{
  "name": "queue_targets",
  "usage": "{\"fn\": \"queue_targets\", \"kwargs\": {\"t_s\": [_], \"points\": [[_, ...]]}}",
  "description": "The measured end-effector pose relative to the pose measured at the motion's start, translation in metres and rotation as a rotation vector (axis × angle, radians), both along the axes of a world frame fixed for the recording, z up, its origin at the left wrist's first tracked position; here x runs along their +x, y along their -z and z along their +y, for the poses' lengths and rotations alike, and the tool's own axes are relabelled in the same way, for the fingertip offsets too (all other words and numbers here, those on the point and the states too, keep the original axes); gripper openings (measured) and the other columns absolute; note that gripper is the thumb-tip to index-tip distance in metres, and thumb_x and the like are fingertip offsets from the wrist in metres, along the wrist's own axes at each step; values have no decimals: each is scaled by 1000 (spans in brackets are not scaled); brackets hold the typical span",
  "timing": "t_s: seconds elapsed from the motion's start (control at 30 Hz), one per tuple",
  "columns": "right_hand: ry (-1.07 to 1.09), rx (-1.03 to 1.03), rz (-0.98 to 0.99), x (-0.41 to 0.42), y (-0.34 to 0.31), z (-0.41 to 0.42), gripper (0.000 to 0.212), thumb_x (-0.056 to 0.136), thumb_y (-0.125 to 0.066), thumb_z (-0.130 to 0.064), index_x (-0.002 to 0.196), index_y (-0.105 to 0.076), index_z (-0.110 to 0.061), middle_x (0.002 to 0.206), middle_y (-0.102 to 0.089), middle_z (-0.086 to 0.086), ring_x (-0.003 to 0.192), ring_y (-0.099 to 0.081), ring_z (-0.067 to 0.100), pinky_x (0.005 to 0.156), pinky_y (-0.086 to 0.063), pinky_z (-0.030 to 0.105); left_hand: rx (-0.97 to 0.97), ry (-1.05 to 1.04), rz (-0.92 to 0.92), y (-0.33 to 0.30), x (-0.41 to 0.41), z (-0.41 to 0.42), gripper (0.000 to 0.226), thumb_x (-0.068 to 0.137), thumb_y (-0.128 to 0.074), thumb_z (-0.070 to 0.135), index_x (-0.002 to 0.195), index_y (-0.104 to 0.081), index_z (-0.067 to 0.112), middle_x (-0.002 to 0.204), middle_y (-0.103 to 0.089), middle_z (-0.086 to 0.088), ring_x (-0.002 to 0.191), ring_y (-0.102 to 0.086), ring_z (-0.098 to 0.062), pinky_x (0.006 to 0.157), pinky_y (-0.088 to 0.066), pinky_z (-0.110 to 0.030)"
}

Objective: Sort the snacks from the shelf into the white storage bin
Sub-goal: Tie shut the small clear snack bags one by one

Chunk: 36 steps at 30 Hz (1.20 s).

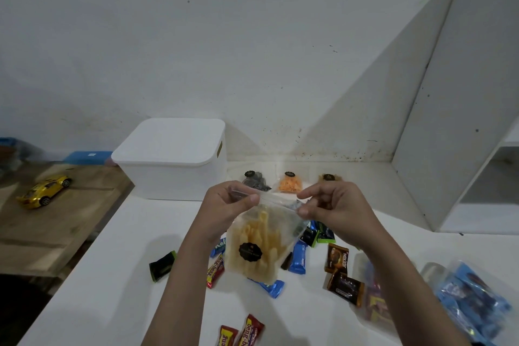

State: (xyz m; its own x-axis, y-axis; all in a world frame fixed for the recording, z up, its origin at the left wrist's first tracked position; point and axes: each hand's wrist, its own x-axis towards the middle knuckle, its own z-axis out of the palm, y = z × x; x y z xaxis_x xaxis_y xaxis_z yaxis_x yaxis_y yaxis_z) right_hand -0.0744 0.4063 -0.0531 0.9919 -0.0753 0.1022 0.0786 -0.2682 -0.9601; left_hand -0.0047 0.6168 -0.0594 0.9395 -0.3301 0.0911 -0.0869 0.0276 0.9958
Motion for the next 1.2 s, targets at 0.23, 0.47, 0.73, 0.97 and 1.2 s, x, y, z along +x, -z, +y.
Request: {"fn": "queue_targets", "kwargs": {"t_s": [0.23,0.47,0.73,0.97,1.2], "points": [[132,-253,-77,-1,14,3,24,76,-77,-13,85,-63,-30,69,-71,-8,65,-66,0,61,-51,12,66,15,10,9,0,-4,14,79,-68,-3,75,-68,10,63,-70,4,66,-65,-6,66,-52,-18],[-129,-323,56,5,11,8,2,83,-70,-29,82,-72,-28,77,-71,-3,71,-65,15,65,-54,31,304,165,-78,10,6,-11,6,77,-75,11,77,-72,16,73,-68,8,76,-63,-9,73,-53,-30],[37,123,131,11,22,12,12,77,-76,-7,72,-70,2,68,-71,12,64,-71,25,67,-58,36,384,-337,3,16,-14,-31,41,74,-78,36,105,-56,19,101,-60,7,85,-58,-1,67,-46,-15],[111,188,93,12,34,17,14,71,-79,-3,72,-68,6,72,-74,-1,68,-68,3,57,-49,13,329,-295,110,28,-22,-46,23,83,-67,39,82,-68,16,83,-71,2,82,-67,-12,76,-57,-32],[29,129,91,12,46,20,10,67,-83,-5,68,-74,-10,98,-74,-3,89,-71,7,73,-58,23,182,-153,167,24,-24,-49,21,90,-62,22,78,-68,5,68,-69,-9,63,-66,-17,58,-56,-27]]}}
